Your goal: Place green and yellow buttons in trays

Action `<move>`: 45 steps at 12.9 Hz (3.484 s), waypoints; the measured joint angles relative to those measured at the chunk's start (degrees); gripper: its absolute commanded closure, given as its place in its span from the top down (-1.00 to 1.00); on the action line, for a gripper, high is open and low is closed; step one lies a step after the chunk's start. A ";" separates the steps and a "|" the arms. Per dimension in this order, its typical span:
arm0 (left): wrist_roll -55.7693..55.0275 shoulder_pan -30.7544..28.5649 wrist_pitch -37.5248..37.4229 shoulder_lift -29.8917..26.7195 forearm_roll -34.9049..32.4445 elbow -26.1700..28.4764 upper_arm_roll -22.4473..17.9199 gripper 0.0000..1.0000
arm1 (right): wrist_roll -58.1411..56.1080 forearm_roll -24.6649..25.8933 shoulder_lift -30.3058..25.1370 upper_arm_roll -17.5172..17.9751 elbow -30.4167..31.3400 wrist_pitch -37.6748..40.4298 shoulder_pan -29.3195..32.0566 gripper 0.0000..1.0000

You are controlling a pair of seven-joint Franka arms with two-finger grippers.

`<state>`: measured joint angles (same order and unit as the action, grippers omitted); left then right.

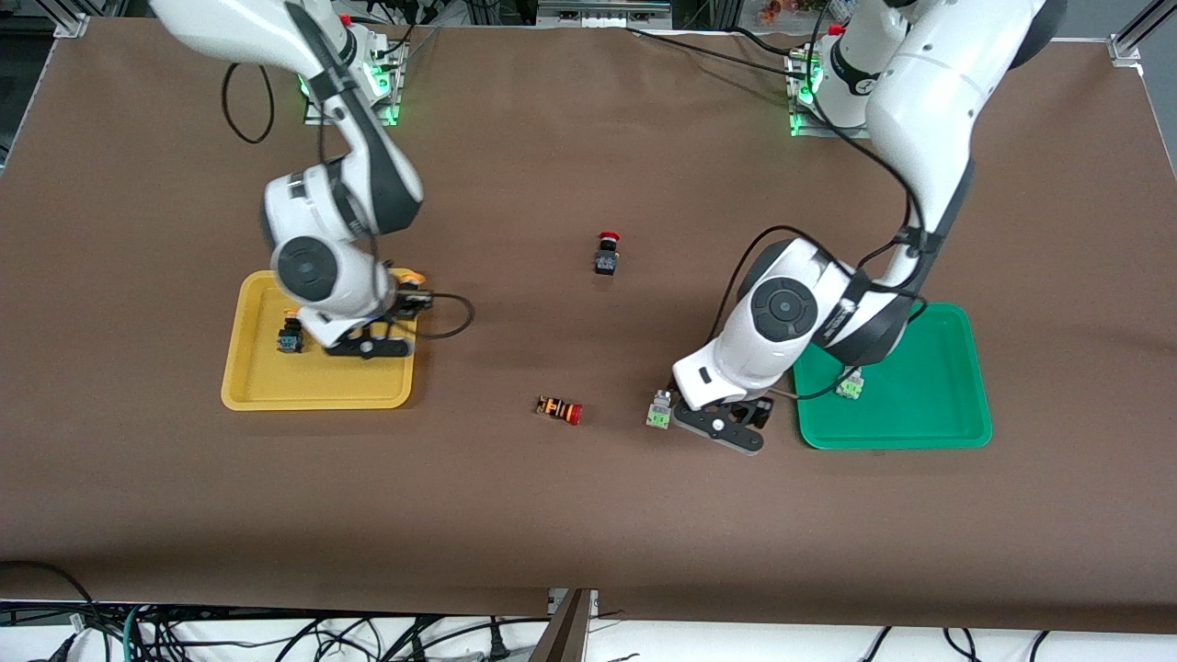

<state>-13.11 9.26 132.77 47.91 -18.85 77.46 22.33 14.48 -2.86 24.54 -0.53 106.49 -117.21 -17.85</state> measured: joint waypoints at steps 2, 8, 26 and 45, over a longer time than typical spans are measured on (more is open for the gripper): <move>-0.46 1.00 2.99 3.28 0.00 -0.76 0.01 1.00 | -6.40 0.04 2.20 -0.20 -0.09 -1.59 3.37 -0.37; -9.25 8.01 9.19 6.57 -0.18 -0.74 -5.16 1.00 | -12.61 0.04 7.80 -0.03 -0.26 -4.18 6.27 1.00; 21.96 -8.90 -18.96 -5.74 -2.66 0.94 -6.67 -1.00 | -13.14 4.94 -20.00 3.11 -15.34 33.66 13.35 1.00; 22.12 -26.41 -30.83 -23.48 3.45 8.94 5.29 1.00 | -17.46 5.71 -20.23 0.02 -23.16 39.51 14.62 1.00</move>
<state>9.01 -17.15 101.94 24.43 -15.40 86.40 27.62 -2.98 2.85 4.31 -0.51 83.33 -77.70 -3.23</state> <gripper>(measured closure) 0.000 0.000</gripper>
